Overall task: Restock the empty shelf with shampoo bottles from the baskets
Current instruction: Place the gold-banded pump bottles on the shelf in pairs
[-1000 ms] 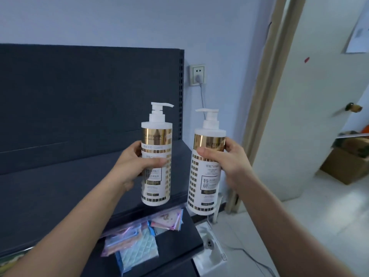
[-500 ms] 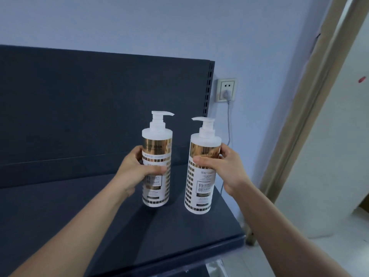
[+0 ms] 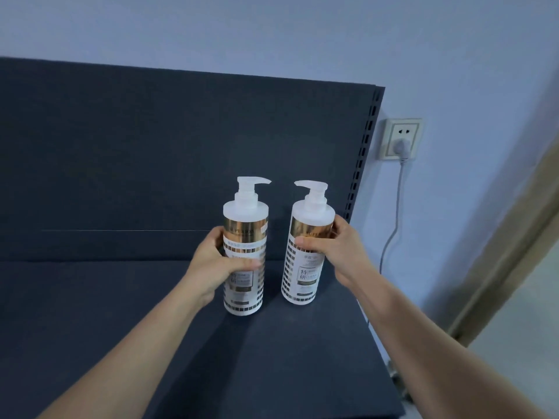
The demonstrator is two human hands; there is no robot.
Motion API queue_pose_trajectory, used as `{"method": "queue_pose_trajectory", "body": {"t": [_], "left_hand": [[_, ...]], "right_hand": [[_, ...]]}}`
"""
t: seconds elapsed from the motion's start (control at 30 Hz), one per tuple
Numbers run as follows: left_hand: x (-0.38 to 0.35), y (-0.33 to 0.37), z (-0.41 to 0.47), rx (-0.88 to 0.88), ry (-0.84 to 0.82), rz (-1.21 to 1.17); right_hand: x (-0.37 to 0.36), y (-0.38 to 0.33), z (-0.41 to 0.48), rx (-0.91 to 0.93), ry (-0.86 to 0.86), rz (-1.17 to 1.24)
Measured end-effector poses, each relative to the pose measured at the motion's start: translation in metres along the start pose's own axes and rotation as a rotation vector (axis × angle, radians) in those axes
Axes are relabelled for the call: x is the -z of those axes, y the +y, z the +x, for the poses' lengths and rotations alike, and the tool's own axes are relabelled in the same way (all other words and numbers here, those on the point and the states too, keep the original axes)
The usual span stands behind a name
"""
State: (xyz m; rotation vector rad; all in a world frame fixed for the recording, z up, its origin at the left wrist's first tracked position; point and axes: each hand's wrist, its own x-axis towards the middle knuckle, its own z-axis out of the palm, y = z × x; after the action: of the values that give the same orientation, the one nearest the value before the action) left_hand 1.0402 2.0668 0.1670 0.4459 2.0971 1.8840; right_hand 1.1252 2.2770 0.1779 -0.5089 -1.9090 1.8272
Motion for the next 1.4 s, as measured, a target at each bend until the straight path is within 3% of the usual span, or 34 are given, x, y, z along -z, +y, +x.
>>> {"method": "queue_pose_trajectory", "body": {"t": [0.47,0.77,1.03,1.4], "left_hand": [[-0.002,-0.009,0.02,-0.003,0.058,0.001],[0.001,-0.016,0.038,-0.064,0.04,0.119],[-0.009,-0.014,0.058,-0.183,0.103,0.288],[-0.011,-0.024,0.075,-0.253,0.048,0.313]], "right_hand": [[-0.013,0.01,0.054,0.063,-0.069,-0.051],[-0.012,0.033,0.05,0.108,0.018,-0.415],[-0.014,0.033,0.049,0.132,0.041,-0.451],[-0.022,0.036,0.041,0.118,0.089,-0.409]]}}
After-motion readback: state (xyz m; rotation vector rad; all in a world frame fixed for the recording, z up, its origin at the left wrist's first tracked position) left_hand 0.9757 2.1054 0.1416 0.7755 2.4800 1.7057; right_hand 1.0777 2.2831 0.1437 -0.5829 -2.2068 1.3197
